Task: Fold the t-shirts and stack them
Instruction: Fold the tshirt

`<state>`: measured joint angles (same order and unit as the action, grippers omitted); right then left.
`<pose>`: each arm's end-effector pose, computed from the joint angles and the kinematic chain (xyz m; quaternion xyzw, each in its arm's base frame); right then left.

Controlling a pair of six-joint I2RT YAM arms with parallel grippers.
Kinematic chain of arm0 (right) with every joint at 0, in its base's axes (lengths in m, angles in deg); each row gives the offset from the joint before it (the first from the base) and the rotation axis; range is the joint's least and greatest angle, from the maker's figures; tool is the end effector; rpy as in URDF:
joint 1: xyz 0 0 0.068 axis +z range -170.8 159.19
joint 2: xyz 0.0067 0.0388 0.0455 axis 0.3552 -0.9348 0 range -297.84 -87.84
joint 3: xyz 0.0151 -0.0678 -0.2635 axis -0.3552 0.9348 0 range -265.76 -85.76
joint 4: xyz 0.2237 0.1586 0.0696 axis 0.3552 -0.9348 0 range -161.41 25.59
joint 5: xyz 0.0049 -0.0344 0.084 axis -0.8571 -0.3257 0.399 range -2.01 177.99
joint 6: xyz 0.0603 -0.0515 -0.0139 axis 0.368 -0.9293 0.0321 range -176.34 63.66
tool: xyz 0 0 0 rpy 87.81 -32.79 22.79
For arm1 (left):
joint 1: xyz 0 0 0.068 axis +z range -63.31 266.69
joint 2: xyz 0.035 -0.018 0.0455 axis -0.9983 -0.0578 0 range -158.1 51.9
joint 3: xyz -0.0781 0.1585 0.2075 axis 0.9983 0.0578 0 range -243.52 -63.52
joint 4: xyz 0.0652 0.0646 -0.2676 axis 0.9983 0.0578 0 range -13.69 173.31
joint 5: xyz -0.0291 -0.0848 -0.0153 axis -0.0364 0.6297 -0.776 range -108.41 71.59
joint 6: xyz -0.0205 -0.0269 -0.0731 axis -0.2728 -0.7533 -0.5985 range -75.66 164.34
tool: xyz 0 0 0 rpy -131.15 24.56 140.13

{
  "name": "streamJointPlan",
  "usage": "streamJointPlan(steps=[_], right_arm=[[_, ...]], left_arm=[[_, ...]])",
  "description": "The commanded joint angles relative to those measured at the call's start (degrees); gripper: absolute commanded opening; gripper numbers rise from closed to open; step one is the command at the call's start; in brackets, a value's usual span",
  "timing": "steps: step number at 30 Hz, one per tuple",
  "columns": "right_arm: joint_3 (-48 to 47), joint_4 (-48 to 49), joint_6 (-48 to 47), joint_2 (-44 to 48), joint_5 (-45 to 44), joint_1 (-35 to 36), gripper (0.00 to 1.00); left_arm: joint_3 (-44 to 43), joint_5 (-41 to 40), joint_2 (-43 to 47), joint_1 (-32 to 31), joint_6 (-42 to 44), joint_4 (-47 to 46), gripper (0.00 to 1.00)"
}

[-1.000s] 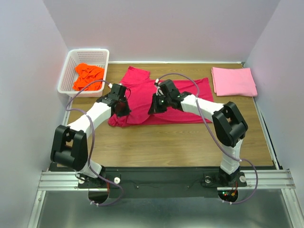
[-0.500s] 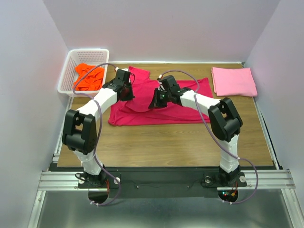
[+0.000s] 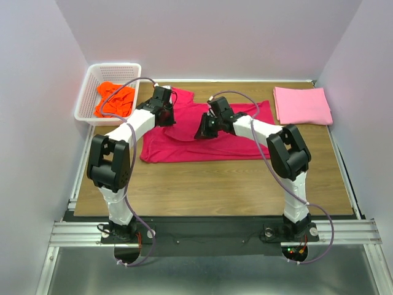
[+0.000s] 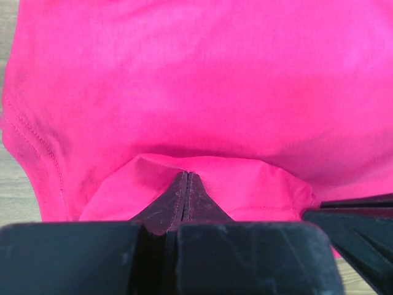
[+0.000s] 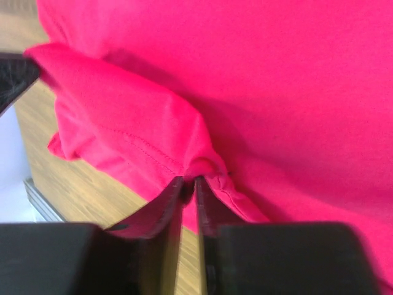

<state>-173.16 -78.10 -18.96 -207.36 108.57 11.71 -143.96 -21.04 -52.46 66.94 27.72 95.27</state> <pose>0.4132 0.2925 0.1516 -0.0284 0.9137 0.3476 0.2085 0.4337 -0.1524 0.2175 0.0158 0.9163 -0.1048 0.3862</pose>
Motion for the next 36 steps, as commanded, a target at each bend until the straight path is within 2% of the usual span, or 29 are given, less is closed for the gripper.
streamJointPlan(steps=[1,2,4,7,8,10,14,16,20,22,25,36], right_arm=[[-2.0,1.0,2.3,0.4,-3.3,-1.2,0.27],[-1.9,1.0,2.3,0.8,-4.4,-1.4,0.35],[-2.0,1.0,0.7,1.4,-5.7,-1.4,0.42],[-2.0,0.8,-3.9,2.9,-7.9,-1.4,0.56],[-2.0,0.5,-6.9,3.3,-8.7,-1.4,0.62],[-2.0,0.3,-9.9,4.2,-8.7,-1.3,0.66],[-3.8,-0.6,-18.2,4.7,-7.0,-0.9,0.77],[-5.0,-1.1,-22.7,4.7,-7.2,-0.1,0.79],[-7.2,-2.0,-29.7,4.4,-6.6,1.6,0.82],[-8.4,-2.2,-31.2,3.8,-6.5,2.2,0.83],[-10.0,-2.7,-33.8,1.8,-6.7,3.9,0.84],[-15.4,-4.8,-42.2,-5.3,-15.5,9.6,0.85]], left_arm=[[-3.1,-0.6,-0.4,0.5,0.0,-1.6,0.09],[-3.1,-0.4,-0.6,0.5,-0.1,-2.0,0.12],[-3.8,-0.5,-0.4,0.7,-0.6,-2.2,0.18],[-5.3,-1.1,1.3,0.6,-0.9,-2.3,0.44],[-5.7,-2.2,2.0,0.7,-1.1,-2.2,0.61],[-5.9,-3.2,4.9,0.9,-1.5,-1.8,0.72],[-2.5,-5.3,10.0,1.5,-3.5,-0.2,0.71],[2.4,-5.6,13.5,1.6,-5.0,0.1,0.67],[14.7,-4.9,18.4,2.2,-7.5,-0.3,0.53],[18.0,-4.0,19.0,2.7,-8.5,-0.9,0.51],[22.8,-3.4,19.5,3.5,-9.0,-1.7,0.36],[28.7,-2.3,16.6,8.5,-9.0,-2.3,0.29]])
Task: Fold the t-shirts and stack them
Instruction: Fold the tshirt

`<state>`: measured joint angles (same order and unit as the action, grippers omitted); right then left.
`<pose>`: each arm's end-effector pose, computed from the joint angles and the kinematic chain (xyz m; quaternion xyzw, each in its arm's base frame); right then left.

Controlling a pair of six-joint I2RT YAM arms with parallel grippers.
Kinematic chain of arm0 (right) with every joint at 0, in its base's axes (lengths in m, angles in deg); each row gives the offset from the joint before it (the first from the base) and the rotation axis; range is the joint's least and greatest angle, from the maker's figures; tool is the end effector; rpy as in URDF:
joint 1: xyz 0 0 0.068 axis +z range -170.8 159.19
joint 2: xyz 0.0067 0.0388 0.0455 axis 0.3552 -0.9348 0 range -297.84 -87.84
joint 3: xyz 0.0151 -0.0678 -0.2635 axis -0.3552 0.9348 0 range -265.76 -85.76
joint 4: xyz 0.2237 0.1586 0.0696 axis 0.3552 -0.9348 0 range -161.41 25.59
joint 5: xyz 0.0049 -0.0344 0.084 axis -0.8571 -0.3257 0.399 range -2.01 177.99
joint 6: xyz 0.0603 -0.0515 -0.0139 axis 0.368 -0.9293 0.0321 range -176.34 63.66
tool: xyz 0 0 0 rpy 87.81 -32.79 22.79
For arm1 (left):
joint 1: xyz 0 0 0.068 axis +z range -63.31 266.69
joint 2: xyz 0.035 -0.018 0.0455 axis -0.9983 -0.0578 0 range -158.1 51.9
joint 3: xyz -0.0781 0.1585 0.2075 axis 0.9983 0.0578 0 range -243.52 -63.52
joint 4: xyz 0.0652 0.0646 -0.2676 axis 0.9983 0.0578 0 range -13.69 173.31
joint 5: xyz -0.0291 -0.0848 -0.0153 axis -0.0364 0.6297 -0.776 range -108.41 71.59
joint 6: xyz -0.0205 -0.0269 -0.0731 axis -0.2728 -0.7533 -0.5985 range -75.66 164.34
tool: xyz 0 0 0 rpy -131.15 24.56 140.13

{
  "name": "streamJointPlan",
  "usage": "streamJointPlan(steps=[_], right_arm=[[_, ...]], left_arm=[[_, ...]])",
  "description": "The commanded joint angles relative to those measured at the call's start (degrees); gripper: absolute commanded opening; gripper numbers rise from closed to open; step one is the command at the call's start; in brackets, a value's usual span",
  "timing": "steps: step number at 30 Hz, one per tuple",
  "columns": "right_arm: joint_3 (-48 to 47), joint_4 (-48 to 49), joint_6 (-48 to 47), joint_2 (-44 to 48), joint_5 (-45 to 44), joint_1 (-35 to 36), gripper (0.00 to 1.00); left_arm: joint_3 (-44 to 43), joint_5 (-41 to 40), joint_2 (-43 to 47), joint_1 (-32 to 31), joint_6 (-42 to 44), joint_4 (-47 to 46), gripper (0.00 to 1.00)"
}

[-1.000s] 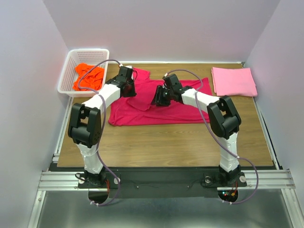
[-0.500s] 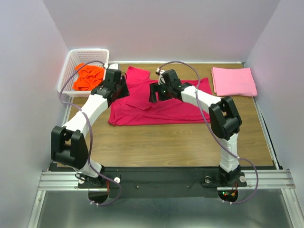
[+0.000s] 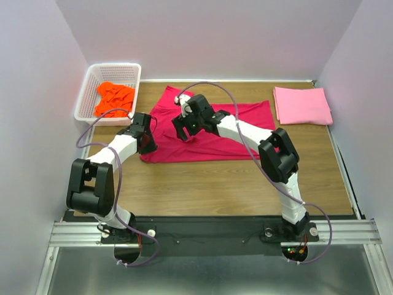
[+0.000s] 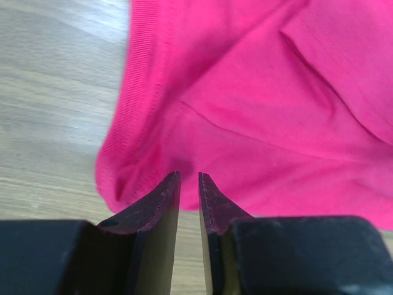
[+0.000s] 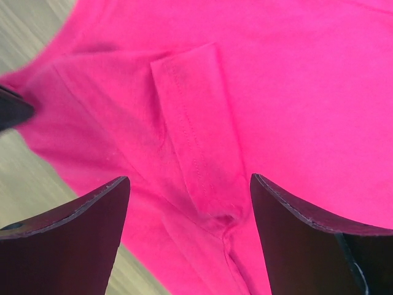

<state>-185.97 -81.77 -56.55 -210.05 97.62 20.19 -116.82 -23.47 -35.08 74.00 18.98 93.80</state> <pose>0.4011 0.3642 0.2014 -0.3505 0.8305 0.2196 0.3730 0.3448 -0.0714 0.1666 -0.1186 0.9348 -0.0689 0.3275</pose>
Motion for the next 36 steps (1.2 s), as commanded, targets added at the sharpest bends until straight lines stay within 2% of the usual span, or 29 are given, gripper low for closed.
streamJointPlan(steps=[1,12,20,29,33,36], right_arm=[[-2.8,-1.2,-4.8,-3.0,-5.1,1.3,0.85],[-3.9,-1.4,-6.6,-7.7,-15.2,1.5,0.85],[-3.7,-1.4,-6.8,-7.2,-17.8,1.2,0.84],[-6.8,-1.3,-2.0,-7.6,-22.1,-1.6,0.82],[-9.5,-1.4,-0.1,-8.7,-26.7,-3.0,0.82],[-10.0,-1.4,4.4,-8.4,-29.2,-5.3,0.82]], left_arm=[[2.1,0.3,-0.8,1.9,-0.2,-0.7,0.29],[5.4,0.8,-2.9,5.7,0.9,-1.1,0.28],[6.2,0.7,-3.7,6.9,1.9,-1.9,0.28],[5.8,0.9,-3.7,7.0,2.3,-1.7,0.27],[5.9,1.3,-3.8,7.0,2.4,-1.6,0.27],[5.8,1.5,-3.8,7.0,2.5,-1.7,0.28]])
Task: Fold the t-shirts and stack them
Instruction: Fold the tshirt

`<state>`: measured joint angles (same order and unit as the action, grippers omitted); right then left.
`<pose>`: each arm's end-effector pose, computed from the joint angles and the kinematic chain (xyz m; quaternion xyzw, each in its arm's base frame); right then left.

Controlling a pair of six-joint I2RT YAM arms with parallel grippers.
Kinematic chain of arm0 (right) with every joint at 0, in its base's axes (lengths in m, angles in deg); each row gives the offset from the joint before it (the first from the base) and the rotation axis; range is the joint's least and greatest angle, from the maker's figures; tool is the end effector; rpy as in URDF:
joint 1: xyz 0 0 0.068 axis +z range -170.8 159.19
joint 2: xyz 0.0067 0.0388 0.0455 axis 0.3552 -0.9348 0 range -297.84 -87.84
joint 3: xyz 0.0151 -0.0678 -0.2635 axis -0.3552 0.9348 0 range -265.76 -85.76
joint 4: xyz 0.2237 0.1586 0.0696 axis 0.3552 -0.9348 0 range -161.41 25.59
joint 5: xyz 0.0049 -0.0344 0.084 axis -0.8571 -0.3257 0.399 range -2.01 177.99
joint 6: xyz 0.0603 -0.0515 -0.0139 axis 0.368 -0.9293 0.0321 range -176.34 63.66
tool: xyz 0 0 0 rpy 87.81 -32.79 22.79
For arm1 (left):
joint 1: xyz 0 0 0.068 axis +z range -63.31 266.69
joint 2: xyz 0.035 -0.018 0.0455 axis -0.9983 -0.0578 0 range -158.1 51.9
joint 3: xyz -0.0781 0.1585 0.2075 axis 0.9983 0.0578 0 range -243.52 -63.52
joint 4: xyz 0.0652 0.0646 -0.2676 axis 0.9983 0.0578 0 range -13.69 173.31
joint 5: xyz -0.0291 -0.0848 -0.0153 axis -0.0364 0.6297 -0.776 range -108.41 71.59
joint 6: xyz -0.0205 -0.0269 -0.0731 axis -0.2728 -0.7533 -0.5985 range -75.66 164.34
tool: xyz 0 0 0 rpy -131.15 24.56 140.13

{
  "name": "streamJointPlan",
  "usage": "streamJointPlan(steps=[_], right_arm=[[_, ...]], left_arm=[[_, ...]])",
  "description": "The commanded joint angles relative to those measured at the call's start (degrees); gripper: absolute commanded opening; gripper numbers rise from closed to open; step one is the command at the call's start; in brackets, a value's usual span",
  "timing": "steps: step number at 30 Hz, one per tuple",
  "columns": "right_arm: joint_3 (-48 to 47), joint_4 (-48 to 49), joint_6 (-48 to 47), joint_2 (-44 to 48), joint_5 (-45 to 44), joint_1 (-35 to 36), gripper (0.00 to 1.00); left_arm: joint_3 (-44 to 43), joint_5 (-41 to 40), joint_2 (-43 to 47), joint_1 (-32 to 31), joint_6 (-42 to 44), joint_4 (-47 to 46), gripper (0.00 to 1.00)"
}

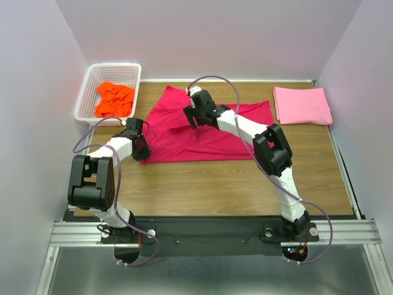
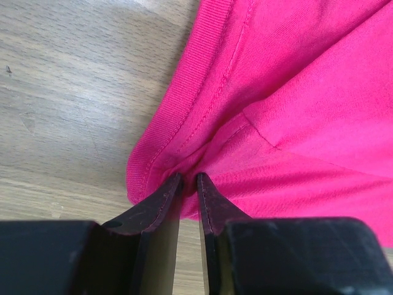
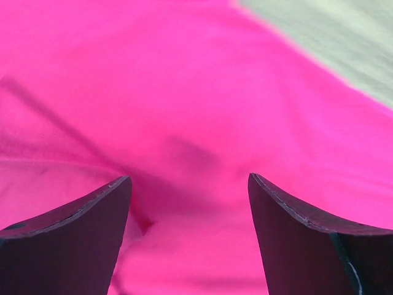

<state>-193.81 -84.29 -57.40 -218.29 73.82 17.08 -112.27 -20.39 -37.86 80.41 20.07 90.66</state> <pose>0.4573 0.3343 0.1724 -0.2555 0.8723 0.0197 0.4165 0.3401 -0.0351 0.1286 -0.1544 0.9420 -0.0625 0.2915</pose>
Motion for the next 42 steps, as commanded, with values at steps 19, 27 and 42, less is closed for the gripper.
streamJointPlan(steps=[19,27,42], right_arm=[[18.6,-0.8,4.5,21.1,21.7,-10.4,0.76],[7.5,-0.8,1.5,11.6,21.5,-4.0,0.83],[-13.0,0.3,-10.3,-6.1,18.4,5.4,1.0]], left_arm=[[-2.3,0.1,0.6,0.6,1.8,3.0,0.32],[-8.0,-1.5,5.5,0.5,2.6,7.4,0.55],[-8.8,1.7,6.2,-0.7,1.2,5.3,0.59]])
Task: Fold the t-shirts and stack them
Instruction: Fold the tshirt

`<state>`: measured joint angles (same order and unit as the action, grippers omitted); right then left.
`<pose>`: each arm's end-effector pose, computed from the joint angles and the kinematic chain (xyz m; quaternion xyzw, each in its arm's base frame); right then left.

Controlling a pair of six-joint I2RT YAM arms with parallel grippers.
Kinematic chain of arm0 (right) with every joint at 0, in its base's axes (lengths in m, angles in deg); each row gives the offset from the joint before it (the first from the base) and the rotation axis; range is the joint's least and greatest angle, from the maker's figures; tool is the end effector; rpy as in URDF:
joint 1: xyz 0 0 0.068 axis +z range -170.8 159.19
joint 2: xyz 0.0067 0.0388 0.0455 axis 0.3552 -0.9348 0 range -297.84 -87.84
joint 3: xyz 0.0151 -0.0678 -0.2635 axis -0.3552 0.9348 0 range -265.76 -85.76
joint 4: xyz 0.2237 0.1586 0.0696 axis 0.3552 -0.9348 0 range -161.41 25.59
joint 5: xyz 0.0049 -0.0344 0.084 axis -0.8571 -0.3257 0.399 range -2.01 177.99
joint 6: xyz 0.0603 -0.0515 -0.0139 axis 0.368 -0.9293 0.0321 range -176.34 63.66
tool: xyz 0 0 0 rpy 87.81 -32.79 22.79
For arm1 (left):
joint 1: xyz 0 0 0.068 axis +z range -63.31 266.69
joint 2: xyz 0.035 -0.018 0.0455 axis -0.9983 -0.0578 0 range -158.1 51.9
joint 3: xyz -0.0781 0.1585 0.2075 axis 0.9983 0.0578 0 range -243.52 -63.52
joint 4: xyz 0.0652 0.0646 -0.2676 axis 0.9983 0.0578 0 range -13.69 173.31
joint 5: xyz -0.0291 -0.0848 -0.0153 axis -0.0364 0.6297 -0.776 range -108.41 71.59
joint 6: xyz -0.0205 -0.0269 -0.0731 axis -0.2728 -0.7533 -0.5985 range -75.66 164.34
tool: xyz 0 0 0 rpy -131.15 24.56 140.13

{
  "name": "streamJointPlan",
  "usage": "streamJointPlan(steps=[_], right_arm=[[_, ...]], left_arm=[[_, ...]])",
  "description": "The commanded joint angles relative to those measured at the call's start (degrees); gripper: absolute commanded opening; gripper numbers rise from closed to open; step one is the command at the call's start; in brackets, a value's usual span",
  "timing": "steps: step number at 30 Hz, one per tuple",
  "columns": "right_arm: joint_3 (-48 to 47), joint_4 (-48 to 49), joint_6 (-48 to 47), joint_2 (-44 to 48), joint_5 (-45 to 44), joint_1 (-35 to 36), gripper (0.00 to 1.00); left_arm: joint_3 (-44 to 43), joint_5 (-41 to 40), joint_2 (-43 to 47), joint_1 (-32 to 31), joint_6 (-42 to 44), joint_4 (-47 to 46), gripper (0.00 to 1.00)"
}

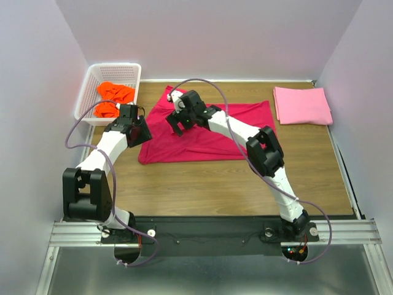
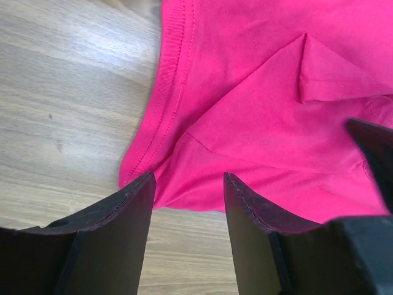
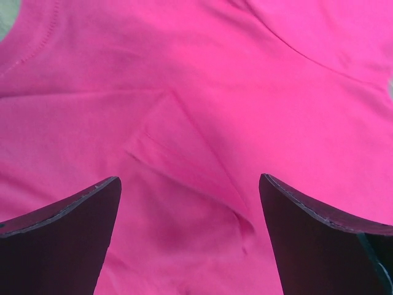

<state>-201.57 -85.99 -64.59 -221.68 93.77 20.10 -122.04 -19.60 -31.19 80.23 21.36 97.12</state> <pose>0.4385 0.3892 0.1865 -0.3954 0.8129 0.1633 0.3952 0.3554 -0.0388 0.2163 -0.1369 0.9149 -0.0872 0.3696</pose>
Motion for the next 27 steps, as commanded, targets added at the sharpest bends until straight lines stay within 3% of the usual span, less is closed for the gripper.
streamJointPlan(steps=[1,12,27], right_arm=[[-5.8,2.0,-3.3,-3.9,-1.9,2.6,1.0],[-9.6,2.1,-4.3,-8.7,-5.4,4.1,1.0],[-12.9,3.0,-6.9,-12.0,-18.6,3.6,1.0]], left_arm=[[1.2,0.9,-0.7,-0.6,-0.1,-1.4,0.58],[5.3,0.9,-2.8,-0.7,0.7,-4.2,0.49],[9.3,3.1,-6.4,-0.7,1.3,-6.2,0.46]])
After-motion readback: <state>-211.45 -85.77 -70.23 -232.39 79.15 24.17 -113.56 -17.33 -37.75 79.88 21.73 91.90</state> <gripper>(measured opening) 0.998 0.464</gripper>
